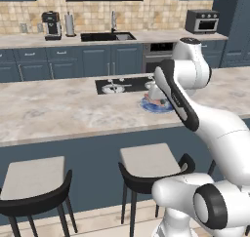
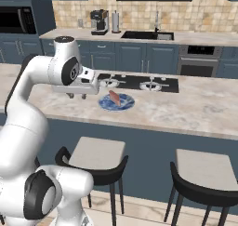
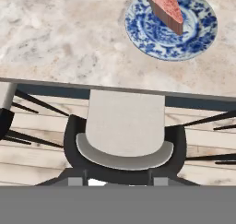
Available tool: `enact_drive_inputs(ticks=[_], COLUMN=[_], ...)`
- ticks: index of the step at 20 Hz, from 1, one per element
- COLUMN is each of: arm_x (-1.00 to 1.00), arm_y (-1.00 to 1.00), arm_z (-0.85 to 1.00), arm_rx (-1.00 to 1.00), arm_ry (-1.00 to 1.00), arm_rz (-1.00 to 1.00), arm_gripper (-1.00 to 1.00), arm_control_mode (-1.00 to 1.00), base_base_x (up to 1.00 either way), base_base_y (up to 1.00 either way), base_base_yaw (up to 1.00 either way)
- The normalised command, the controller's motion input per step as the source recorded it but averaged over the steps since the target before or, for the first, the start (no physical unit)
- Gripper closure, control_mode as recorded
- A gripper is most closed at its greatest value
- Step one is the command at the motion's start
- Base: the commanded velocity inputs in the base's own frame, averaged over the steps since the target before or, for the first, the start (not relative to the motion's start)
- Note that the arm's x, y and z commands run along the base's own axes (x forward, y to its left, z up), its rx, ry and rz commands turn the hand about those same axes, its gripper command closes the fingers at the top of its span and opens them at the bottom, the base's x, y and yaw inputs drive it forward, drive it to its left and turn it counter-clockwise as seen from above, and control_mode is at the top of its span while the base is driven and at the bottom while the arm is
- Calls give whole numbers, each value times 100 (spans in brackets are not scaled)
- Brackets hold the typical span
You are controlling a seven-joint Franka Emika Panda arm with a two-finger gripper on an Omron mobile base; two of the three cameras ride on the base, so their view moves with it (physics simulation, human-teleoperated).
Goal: Place the steak on the counter behind the older steak on the same shelf of the fridge to maintain FIFO order. Close the fridge door when finished.
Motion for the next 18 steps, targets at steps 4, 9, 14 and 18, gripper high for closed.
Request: enact_drive_inputs(ticks=[4,9,14,18], arm_x=[3,68,93,60], arm_y=[0,-30,-48,-55], arm_z=[-11,-42,-25,-4], arm_rx=[0,1,4,10], arm_ry=[0,-1,-4,-12], arm_rz=[0,1,0,0], arm_gripper=[-100,-100,-100,-100], arm_control_mode=[-100,-100,-100,-100], base_base_x=[0,0,0,0], base_base_y=[0,0,0,0], base_base_yaw=[0,0,0,0])
